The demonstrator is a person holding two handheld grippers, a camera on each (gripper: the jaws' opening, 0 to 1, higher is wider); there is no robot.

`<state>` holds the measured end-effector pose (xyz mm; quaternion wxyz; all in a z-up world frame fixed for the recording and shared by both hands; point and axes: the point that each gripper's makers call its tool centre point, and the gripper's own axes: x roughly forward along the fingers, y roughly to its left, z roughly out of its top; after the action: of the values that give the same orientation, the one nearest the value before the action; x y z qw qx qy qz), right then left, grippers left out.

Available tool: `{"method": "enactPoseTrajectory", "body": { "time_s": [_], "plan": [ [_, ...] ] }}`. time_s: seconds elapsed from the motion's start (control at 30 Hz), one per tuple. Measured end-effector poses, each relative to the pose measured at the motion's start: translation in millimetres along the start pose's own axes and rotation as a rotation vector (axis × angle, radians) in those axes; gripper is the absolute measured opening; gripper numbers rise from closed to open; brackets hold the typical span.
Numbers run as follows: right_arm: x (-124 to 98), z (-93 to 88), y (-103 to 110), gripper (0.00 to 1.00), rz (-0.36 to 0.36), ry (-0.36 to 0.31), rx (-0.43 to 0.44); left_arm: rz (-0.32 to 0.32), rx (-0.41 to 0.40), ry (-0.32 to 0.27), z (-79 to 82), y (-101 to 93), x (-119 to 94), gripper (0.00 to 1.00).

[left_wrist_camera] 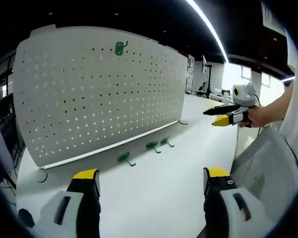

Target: Insert the hook assembly into the mounting plate slot until the hook locks in place.

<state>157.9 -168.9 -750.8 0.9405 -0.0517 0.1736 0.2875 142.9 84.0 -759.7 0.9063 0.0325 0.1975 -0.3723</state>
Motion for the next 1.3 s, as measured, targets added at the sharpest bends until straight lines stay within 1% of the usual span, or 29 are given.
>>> {"method": "enactPoseTrajectory", "body": {
  "time_s": [0.1,0.27,0.53,0.67,0.8,0.83,0.9,0.93,0.97,1.1,1.3],
  "plan": [
    [-2.8,-7.2,-1.4,0.64,-0.005,0.020,0.003,0.002,-0.007,0.001,-1.8,1.3,-0.4,0.88],
    [-5.3,-14.3,-3.2,0.65,-0.014,0.045,0.020,0.004,-0.009,0.004,-2.0,2.0,-0.8,0.88],
    [-5.8,-16.2,-3.3,0.65,-0.014,0.052,0.026,-0.004,0.001,0.005,1.7,1.8,1.3,0.88],
    [-6.5,-15.9,-1.8,0.65,-0.011,0.056,0.020,-0.017,0.035,0.022,5.7,4.8,7.8,0.88],
    [-6.6,-15.8,-2.0,0.65,-0.010,0.057,0.021,-0.043,0.095,0.066,9.1,8.8,18.9,0.89],
    [-6.6,-16.0,-2.1,0.65,-0.009,0.059,0.019,-0.051,0.126,0.091,8.2,10.9,22.3,0.89],
    [-6.4,-15.9,-1.6,0.65,-0.007,0.061,0.018,-0.073,0.174,0.114,9.0,12.4,28.7,0.88],
    [-6.2,-15.7,-1.1,0.65,-0.005,0.062,0.017,-0.081,0.188,0.137,7.2,13.2,30.8,0.88],
    [-5.9,-15.9,-0.9,0.65,-0.003,0.063,0.015,-0.095,0.205,0.139,9.6,13.3,34.6,0.89],
    [-4.4,-16.9,0.5,0.66,0.004,0.069,0.013,-0.111,0.228,0.162,12.6,19.7,44.2,0.89],
    [-3.9,-17.0,1.1,0.66,0.008,0.078,0.008,-0.160,0.299,0.250,5.1,29.5,60.2,0.89]
  ]
}}
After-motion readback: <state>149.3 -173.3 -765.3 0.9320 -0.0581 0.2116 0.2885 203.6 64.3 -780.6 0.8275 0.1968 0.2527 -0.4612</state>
